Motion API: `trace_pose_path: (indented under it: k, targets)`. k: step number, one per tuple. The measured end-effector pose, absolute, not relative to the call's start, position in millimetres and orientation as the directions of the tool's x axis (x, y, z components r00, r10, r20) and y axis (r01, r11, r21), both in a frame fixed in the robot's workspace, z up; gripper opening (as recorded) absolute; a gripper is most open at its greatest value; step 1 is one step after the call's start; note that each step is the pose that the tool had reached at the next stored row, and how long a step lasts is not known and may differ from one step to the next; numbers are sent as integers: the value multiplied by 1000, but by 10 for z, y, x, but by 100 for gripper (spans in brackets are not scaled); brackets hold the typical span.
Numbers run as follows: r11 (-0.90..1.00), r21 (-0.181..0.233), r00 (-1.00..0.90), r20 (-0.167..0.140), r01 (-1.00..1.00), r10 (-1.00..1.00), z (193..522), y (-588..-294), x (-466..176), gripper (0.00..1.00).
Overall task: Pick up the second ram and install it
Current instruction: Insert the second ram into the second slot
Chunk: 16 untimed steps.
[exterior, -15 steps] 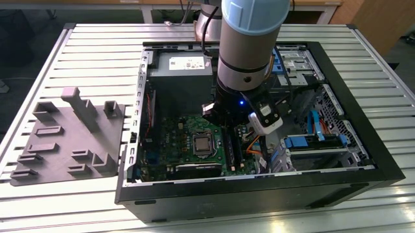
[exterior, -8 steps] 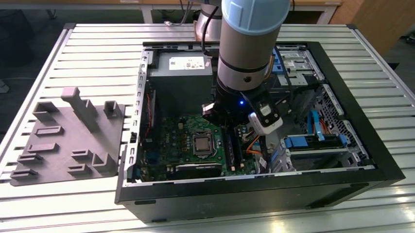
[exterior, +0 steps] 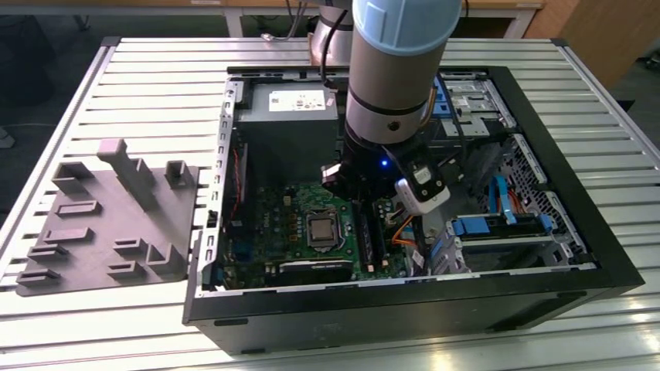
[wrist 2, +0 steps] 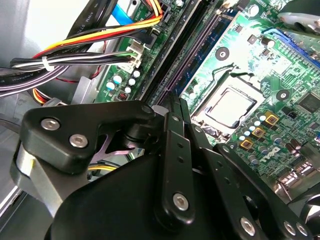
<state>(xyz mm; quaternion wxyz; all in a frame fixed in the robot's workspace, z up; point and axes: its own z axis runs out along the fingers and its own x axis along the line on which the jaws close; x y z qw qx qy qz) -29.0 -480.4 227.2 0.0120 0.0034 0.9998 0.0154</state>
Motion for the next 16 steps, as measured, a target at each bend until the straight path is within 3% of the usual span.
trace_pose_path:
  k: [16]
  targets:
    - [1000, 31, -1000, -24, 6, 7, 2267, -4799, -280, 12]
